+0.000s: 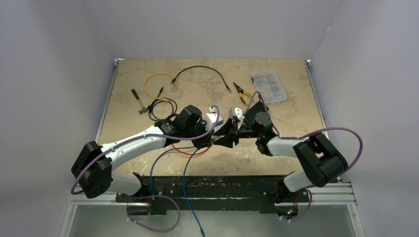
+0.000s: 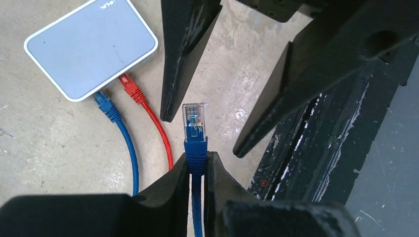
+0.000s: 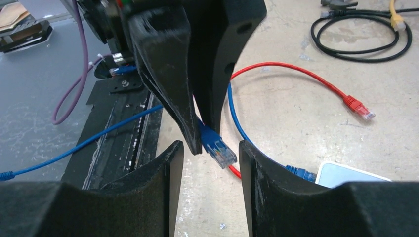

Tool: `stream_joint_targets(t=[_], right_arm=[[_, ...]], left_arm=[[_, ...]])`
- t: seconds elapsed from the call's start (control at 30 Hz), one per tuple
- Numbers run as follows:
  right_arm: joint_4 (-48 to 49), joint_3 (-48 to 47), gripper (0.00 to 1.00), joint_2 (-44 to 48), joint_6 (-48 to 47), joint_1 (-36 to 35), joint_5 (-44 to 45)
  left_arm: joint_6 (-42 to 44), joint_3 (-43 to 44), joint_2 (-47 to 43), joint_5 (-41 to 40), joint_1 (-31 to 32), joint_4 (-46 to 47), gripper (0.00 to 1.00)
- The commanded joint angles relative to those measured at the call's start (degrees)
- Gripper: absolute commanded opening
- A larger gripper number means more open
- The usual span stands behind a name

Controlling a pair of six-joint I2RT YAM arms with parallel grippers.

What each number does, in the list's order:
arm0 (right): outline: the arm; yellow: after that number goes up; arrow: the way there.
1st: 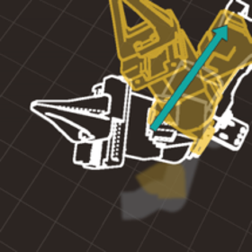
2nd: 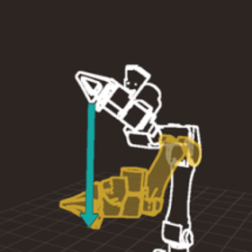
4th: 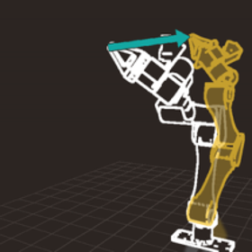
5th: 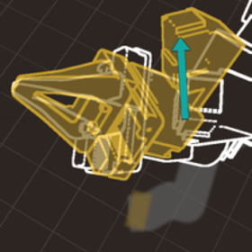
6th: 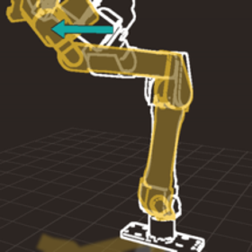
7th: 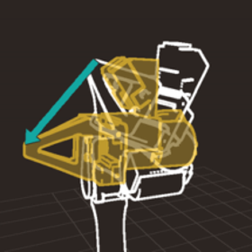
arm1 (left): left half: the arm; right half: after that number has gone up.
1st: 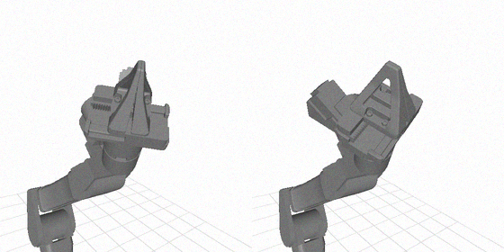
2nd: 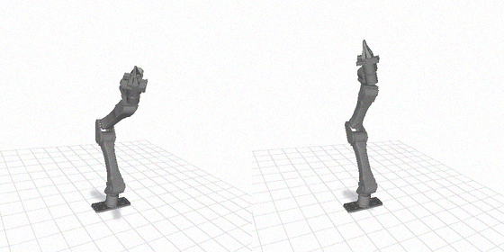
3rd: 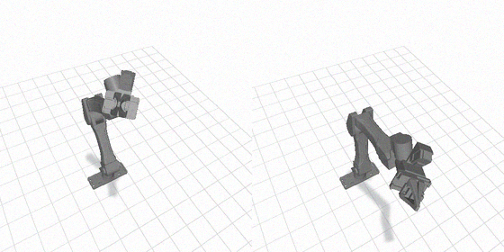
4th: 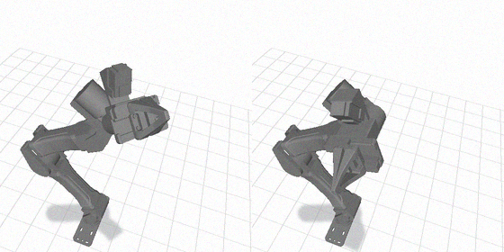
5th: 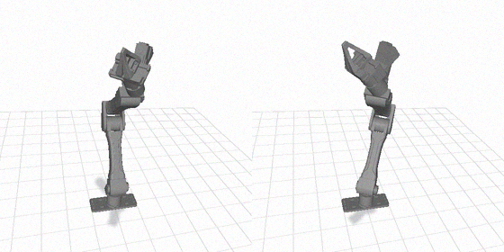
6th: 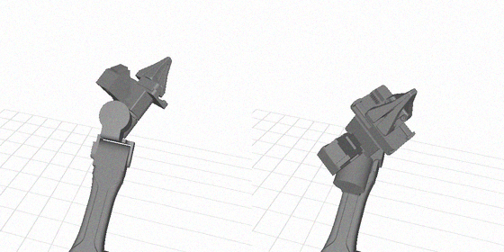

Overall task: Insert the plug into the switch port
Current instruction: Pick up the connector from the center of the board.

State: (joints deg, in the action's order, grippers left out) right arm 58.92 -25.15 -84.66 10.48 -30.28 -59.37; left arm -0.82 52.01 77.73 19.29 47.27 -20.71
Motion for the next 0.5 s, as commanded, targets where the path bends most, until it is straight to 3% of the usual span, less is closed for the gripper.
stream_joint_targets(t=[0.0, 0.17, 0.47], right_arm=[[-2.4, -1.4, 0.47, 1.6, -3.7, -0.3, 0.7], [0.6, -1.0, 0.38, 1.2, -2.4, -0.3, -2.3], [6.4, 0.6, 0.36, 2.1, 0.1, -0.3, -5.3]], left_arm=[[2.1, 2.6, -3.8, 2.7, -0.1, 0.6, 0.0], [2.1, 2.2, -5.5, 2.6, -0.1, 0.4, 0.0], [3.0, 2.7, -3.1, 4.7, -0.1, -0.6, 0.0]])
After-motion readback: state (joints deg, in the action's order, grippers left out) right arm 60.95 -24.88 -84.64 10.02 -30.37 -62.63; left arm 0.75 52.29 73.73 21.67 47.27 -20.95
